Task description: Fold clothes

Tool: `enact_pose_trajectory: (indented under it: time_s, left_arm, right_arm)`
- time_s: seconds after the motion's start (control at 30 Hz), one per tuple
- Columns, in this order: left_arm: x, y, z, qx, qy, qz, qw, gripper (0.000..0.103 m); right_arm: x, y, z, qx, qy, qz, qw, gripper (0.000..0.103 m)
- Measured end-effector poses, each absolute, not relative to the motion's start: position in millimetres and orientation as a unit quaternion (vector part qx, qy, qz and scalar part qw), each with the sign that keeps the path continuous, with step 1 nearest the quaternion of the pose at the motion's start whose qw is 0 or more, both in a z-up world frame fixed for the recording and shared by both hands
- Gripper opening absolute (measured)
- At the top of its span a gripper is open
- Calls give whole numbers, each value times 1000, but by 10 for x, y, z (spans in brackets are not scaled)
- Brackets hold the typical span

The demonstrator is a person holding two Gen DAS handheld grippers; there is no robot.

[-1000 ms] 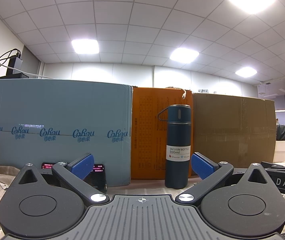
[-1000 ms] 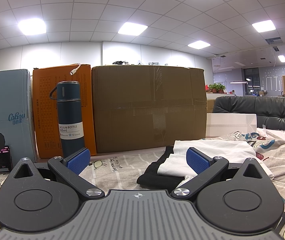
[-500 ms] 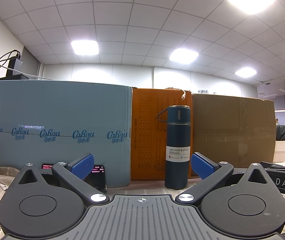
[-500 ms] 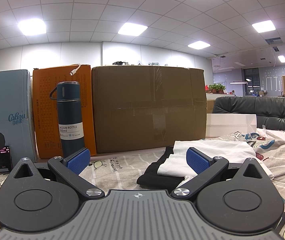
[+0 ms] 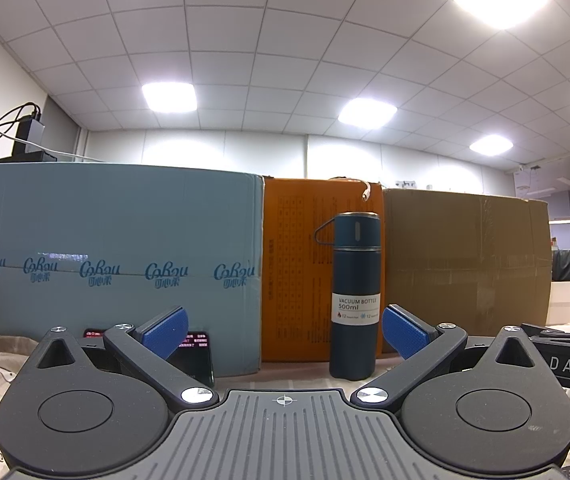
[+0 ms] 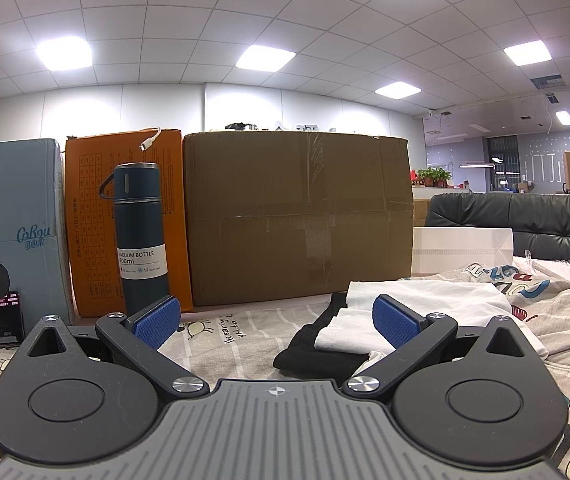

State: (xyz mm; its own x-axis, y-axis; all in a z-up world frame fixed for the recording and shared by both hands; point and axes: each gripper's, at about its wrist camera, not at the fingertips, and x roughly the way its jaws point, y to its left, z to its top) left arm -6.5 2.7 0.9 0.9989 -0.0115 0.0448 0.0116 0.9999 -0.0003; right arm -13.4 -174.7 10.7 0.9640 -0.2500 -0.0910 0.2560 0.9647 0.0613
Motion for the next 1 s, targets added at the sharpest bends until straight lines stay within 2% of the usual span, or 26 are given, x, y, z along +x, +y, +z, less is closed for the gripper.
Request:
enact_pose_trajectory:
  time_s: [1.0]
  left_arm:
    - [-156, 19, 20, 2, -44, -6, 999, 103]
  right_arm:
    - [-95, -1646, 101, 8, 46, -123, 991, 103]
